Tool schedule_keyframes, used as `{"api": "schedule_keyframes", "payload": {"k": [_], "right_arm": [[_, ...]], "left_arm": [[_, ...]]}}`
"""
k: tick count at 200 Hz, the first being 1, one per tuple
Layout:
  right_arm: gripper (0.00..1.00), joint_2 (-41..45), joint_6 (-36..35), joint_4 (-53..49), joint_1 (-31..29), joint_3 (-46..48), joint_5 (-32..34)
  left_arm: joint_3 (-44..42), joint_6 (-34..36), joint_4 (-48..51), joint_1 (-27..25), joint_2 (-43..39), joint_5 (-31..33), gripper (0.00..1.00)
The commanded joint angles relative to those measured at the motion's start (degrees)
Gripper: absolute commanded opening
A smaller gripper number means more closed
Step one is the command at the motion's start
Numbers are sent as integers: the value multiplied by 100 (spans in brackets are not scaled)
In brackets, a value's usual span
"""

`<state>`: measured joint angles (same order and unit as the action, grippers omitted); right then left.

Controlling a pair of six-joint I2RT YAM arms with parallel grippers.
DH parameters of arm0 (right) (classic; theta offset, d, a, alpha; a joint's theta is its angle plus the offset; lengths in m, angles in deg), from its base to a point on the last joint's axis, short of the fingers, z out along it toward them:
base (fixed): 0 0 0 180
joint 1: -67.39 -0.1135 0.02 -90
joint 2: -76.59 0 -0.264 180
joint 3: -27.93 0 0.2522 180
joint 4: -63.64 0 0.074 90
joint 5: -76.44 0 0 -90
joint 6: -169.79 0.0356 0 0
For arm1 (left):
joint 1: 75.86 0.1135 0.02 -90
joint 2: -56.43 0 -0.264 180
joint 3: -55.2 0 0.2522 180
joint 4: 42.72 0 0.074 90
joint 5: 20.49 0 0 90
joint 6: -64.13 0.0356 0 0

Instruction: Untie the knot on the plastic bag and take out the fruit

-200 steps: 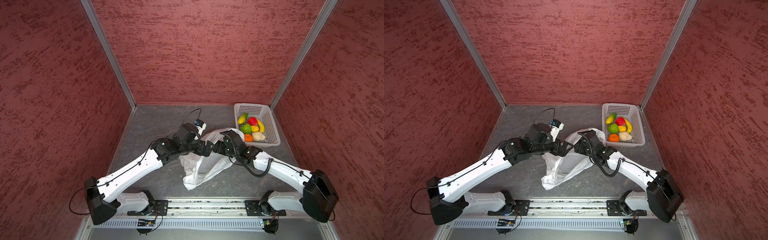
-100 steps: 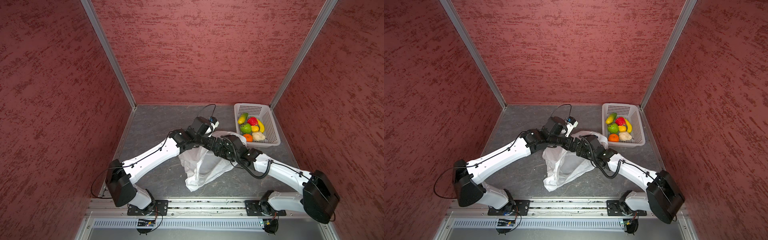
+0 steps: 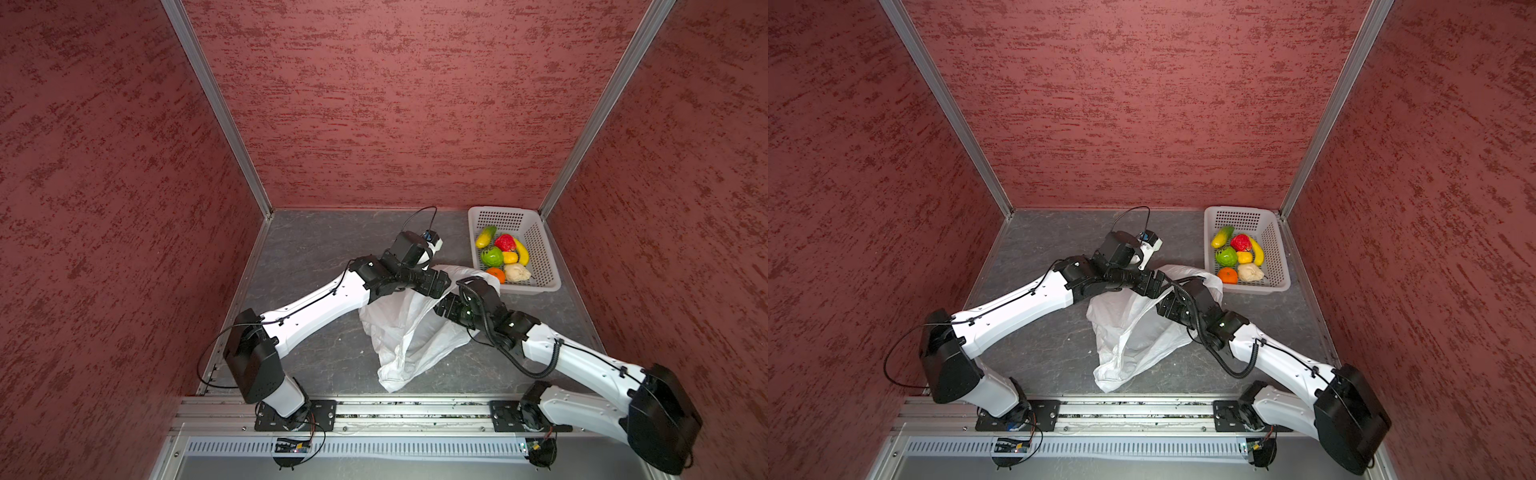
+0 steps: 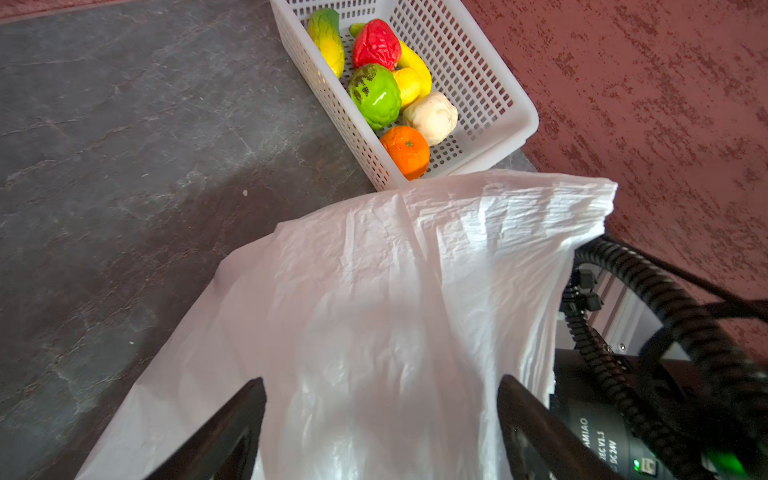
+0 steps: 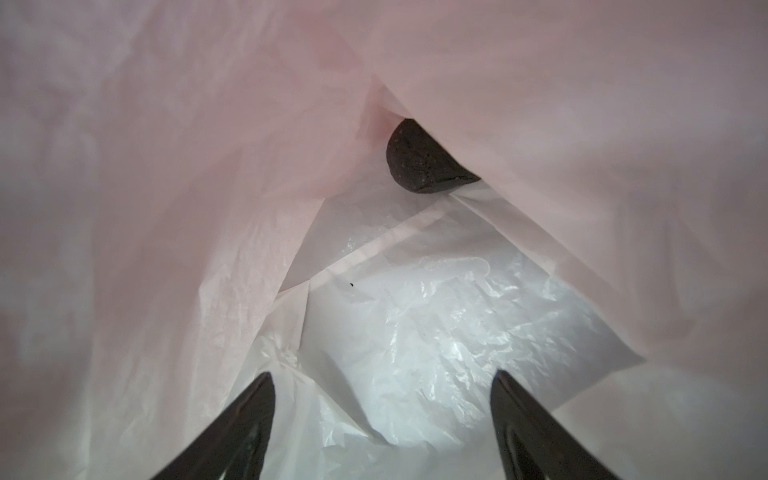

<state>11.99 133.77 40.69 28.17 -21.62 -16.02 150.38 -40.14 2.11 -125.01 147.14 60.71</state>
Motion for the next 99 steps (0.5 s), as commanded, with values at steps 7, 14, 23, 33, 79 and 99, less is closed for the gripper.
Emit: {"api": "schedule_keyframes", "payload": {"k": [7, 14, 23, 33, 79, 99], "right_arm": [[83, 180, 244, 26, -31, 20, -79], [83, 193, 279, -94, -24, 9, -89], [82, 202, 325, -258, -24, -32, -163], [82, 223, 329, -479, -36, -114, -246], [83, 469, 77, -1531, -168, -564, -263], [83, 564, -28, -1856, -223, -725, -282]], "left_arm": [[207, 180, 52, -111, 75, -333, 88], [203, 170, 58, -118, 82, -346, 88], [177, 157, 49, -140, 60, -329, 89], [172, 137, 30, -164, 22, -312, 89], [286, 151, 120, -285, 50, -266, 91], [330, 173, 197, -279, 160, -169, 90]]}}
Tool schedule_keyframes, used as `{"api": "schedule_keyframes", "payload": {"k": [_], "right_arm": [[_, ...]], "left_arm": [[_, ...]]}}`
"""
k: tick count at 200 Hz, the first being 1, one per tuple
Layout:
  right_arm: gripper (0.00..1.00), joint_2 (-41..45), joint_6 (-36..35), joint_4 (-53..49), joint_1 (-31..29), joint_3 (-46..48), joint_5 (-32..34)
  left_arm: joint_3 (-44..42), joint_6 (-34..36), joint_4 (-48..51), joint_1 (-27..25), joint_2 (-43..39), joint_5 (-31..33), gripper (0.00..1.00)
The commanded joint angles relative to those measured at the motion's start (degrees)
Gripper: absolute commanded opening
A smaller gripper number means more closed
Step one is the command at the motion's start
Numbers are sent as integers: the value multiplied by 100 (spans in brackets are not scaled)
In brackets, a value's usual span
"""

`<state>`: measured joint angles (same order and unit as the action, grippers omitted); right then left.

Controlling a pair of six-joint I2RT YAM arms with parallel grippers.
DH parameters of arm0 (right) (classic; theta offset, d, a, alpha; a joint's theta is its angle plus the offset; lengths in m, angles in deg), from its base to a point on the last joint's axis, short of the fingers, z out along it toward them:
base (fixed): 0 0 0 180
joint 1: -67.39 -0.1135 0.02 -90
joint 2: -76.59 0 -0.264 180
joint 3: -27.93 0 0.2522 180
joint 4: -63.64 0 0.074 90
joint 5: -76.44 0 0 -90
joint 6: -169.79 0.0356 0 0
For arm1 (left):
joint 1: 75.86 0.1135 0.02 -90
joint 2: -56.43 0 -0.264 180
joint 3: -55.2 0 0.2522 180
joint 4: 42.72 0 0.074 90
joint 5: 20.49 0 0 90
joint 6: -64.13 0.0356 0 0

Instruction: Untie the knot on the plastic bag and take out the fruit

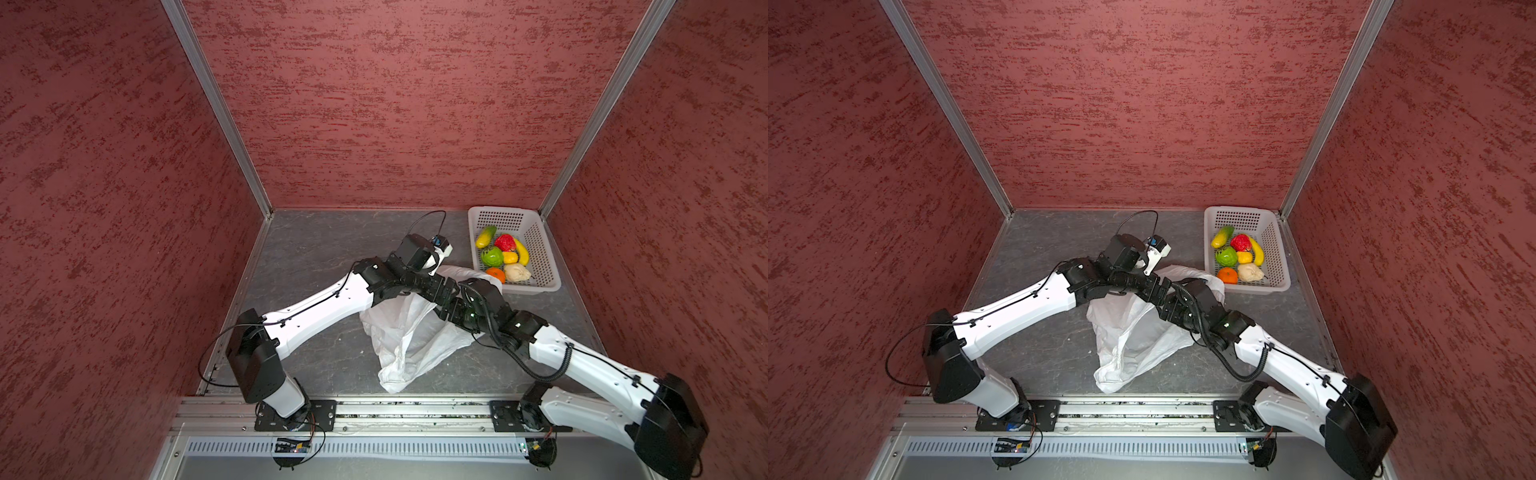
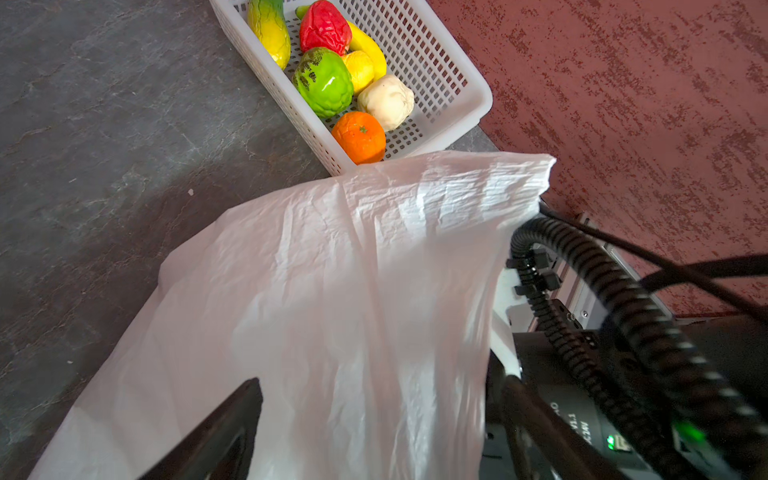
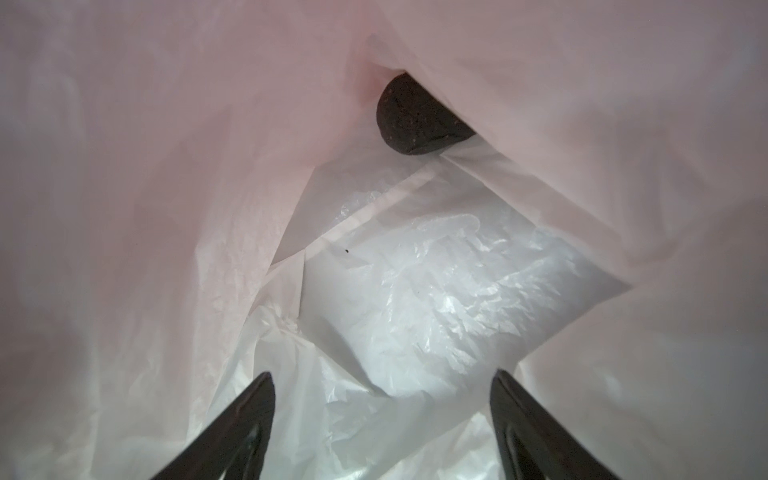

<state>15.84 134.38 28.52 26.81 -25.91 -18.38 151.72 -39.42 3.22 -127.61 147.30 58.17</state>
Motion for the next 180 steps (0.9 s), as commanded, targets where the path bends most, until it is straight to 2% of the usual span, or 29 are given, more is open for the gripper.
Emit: {"api": "schedule_keyframes", "payload": {"k": [1, 57, 74, 99, 124, 149, 155, 180], "right_arm": [[83, 183, -93, -653, -89, -302, -46], [83, 286, -127, -789, -221, -177, -98], [83, 190, -186, -731, -240, -144, -91], [84, 116, -252, -598, -240, -39, -98], [84, 70, -297, -465, -239, 121, -76], [85, -51, -414, -401, -227, 101, 45], [86, -88, -428, -351, -223, 90, 51], [86, -318, -363, 0, -187, -71, -48]], "left_arm": [[197, 108, 90, -19, 152, 91, 90], [411, 191, 126, 2, 492, 672, 85], [481, 207, 93, 33, 629, 824, 79], [522, 225, -27, 129, 755, 908, 57], [449, 166, -67, 281, 694, 773, 28], [294, 117, -26, 392, 404, 585, 4], [258, 73, 6, 423, 325, 523, 0], [-31, -219, 119, 425, -77, 322, 0]]}}
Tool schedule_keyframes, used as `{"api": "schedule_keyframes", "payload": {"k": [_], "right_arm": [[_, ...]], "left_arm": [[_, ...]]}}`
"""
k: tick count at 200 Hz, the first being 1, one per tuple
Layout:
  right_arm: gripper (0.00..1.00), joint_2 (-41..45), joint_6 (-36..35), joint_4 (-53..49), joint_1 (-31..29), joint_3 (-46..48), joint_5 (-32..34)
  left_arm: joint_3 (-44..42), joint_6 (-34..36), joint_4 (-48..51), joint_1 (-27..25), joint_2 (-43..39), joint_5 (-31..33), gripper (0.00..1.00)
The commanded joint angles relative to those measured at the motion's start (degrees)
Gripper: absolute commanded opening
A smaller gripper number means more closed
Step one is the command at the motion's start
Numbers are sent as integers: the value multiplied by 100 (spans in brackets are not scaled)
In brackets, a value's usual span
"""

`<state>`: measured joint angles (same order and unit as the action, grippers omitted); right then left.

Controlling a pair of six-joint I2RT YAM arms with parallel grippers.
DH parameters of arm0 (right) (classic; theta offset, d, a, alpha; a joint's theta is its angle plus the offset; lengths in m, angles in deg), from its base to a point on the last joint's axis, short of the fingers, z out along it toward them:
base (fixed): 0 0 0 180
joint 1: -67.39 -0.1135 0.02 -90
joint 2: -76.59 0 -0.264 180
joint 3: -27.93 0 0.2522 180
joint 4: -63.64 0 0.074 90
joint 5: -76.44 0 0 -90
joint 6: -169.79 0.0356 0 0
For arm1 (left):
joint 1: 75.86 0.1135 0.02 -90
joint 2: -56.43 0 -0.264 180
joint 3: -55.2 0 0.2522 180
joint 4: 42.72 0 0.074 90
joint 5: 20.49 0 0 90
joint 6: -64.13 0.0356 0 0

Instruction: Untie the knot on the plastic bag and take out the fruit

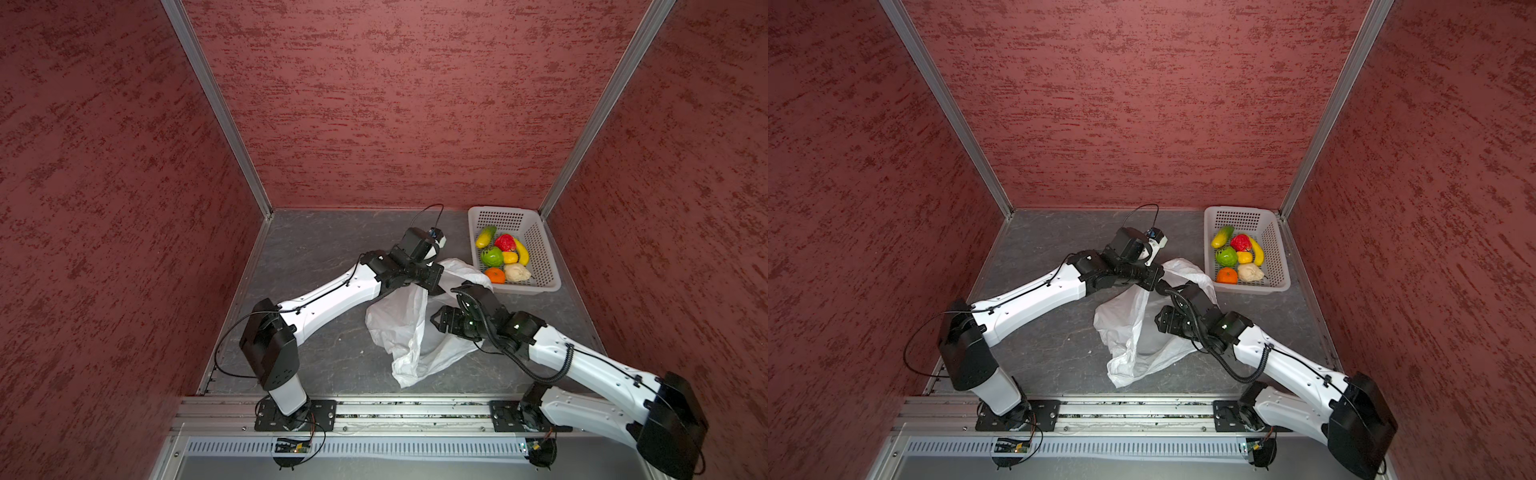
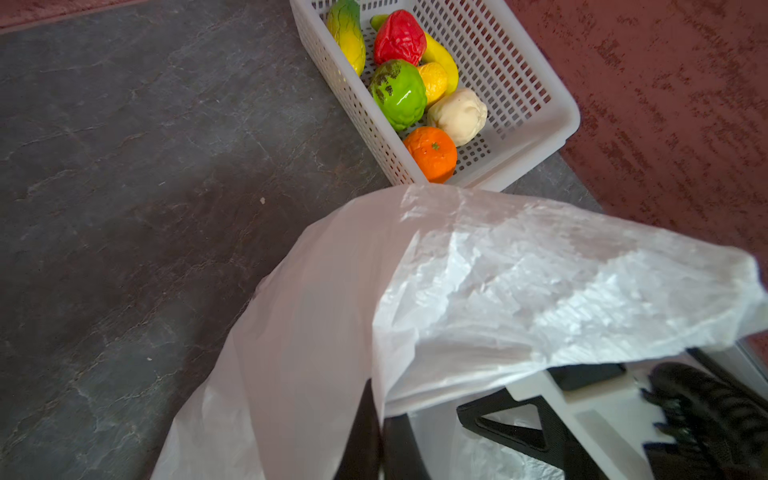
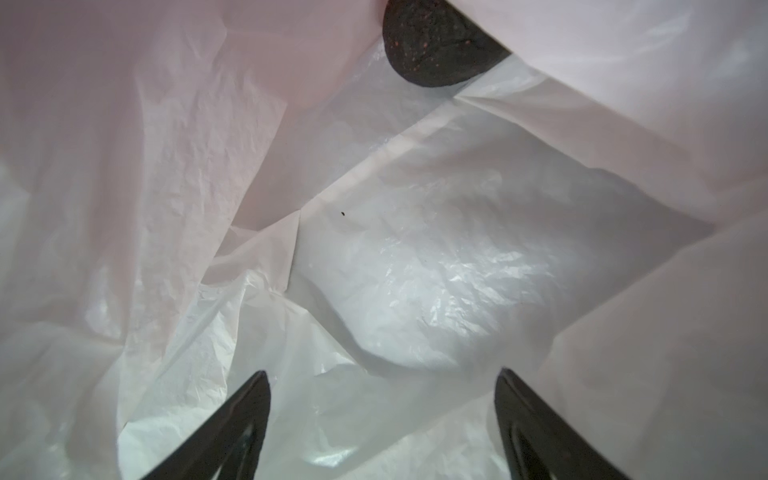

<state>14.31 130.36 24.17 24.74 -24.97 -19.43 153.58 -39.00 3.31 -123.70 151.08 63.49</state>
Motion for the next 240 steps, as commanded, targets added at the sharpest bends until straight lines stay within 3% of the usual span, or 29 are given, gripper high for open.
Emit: {"api": "schedule_keyframes", "payload": {"k": [1, 44, 86, 114, 131, 168, 240], "right_arm": [[86, -181, 49, 449, 20, -182, 54], [86, -745, 276, 821, 12, -594, -213], [85, -1110, 1104, 1760, -58, -211, 3], [83, -1382, 1367, 1765, -85, -236, 732], [82, -1478, 1409, 1738, -85, -231, 1164], [80, -1788, 1532, 2302, -196, -121, 1545], [74, -2613, 1824, 2338, -199, -552, 2428]], "left_arm": [[-230, -287, 111, 35, -473, -212, 0], [-960, -1376, 119, -142, -1328, -119, 0], [-1668, -1928, -329, -337, -1993, 29, 0], [-1380, -1784, -47, -559, -2057, 159, 0], [-1626, -1749, -28, -552, -2105, 191, 0], [-2315, -1755, -574, -413, -2294, 145, 0], [-1868, -766, -661, -215, -2087, 222, 0]]}}
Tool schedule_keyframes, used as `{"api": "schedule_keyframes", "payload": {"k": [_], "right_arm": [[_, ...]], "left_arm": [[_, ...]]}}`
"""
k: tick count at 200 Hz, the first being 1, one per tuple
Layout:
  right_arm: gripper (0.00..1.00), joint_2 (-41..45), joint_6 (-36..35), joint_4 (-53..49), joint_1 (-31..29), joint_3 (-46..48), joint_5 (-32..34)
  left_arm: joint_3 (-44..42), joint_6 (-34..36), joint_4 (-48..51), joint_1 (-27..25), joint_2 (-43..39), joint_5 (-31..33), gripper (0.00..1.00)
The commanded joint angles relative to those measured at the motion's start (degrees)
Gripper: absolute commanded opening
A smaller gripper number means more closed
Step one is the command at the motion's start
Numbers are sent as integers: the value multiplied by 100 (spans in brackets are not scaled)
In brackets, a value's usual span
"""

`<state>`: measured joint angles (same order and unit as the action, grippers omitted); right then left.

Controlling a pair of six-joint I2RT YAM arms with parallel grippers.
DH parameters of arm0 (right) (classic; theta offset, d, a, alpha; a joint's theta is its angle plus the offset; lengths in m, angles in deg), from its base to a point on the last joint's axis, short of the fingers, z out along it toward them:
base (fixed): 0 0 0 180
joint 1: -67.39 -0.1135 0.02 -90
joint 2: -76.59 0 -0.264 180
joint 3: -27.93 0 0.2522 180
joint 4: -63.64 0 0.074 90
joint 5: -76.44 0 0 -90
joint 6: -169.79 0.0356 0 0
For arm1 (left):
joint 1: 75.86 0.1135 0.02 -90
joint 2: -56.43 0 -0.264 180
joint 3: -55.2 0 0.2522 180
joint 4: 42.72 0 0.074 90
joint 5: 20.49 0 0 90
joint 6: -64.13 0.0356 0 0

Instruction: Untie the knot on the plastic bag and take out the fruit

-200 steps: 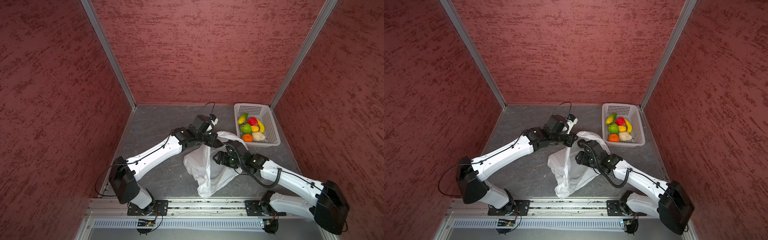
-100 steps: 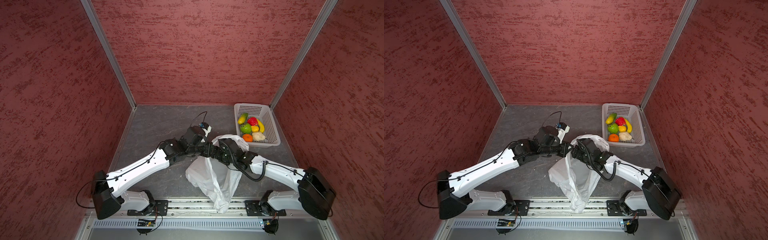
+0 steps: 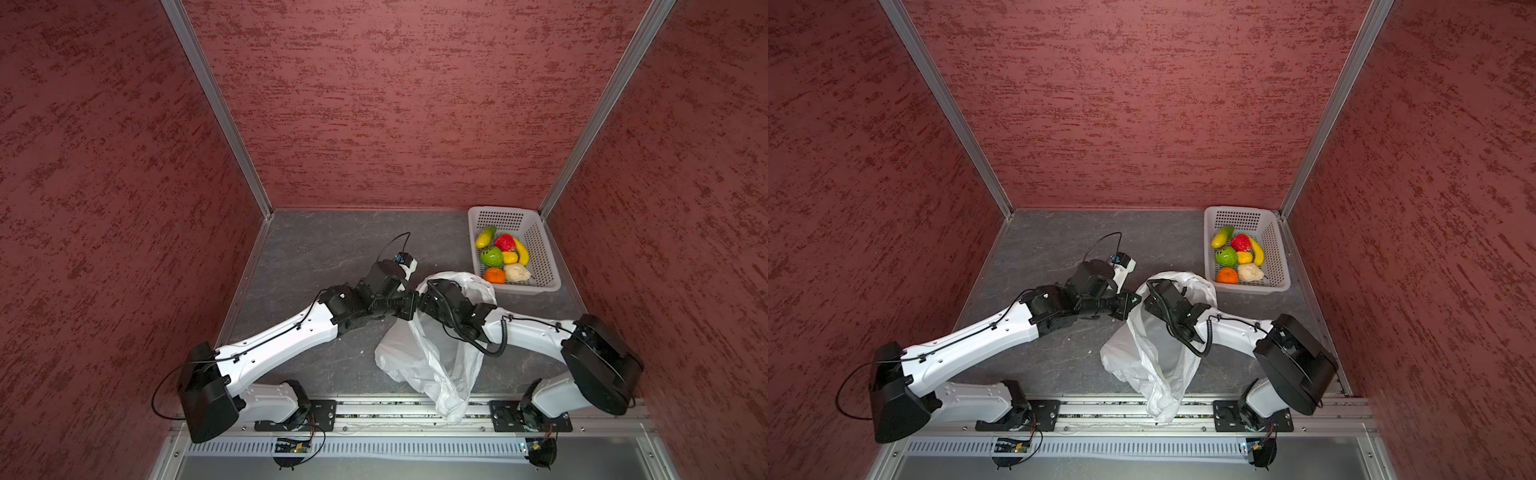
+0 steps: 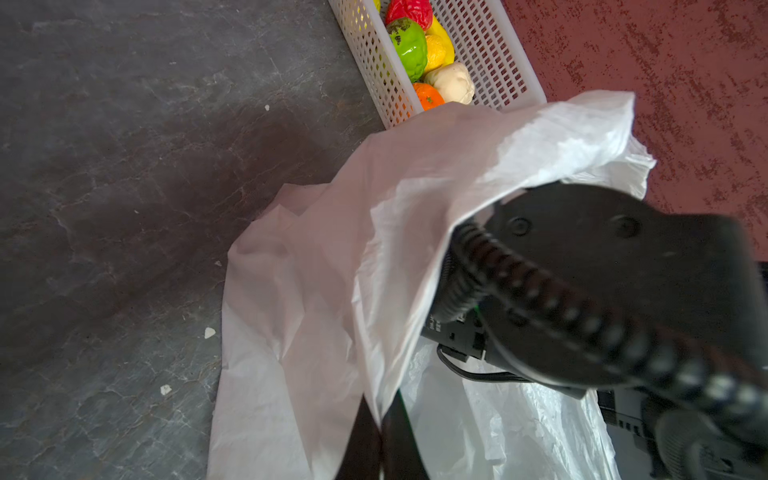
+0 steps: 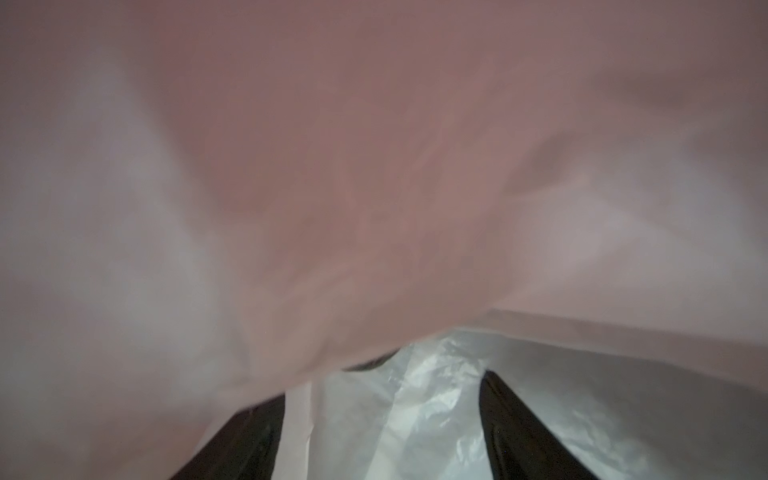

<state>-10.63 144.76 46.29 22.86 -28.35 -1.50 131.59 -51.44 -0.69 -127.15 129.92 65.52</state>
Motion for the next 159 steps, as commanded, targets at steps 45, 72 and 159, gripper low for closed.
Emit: {"api": "schedule_keyframes", "payload": {"k": [45, 72, 159], "right_arm": [[74, -269, 499, 777, -12, 45, 764], [76, -511, 486, 1156, -22, -116, 789], [69, -1856, 465, 689, 33, -941, 775]], "left_arm": [[525, 995, -188, 346, 133, -692, 0], [337, 1136, -70, 483, 130, -1319, 0], [130, 1593, 640, 708, -72, -1732, 0]]}}
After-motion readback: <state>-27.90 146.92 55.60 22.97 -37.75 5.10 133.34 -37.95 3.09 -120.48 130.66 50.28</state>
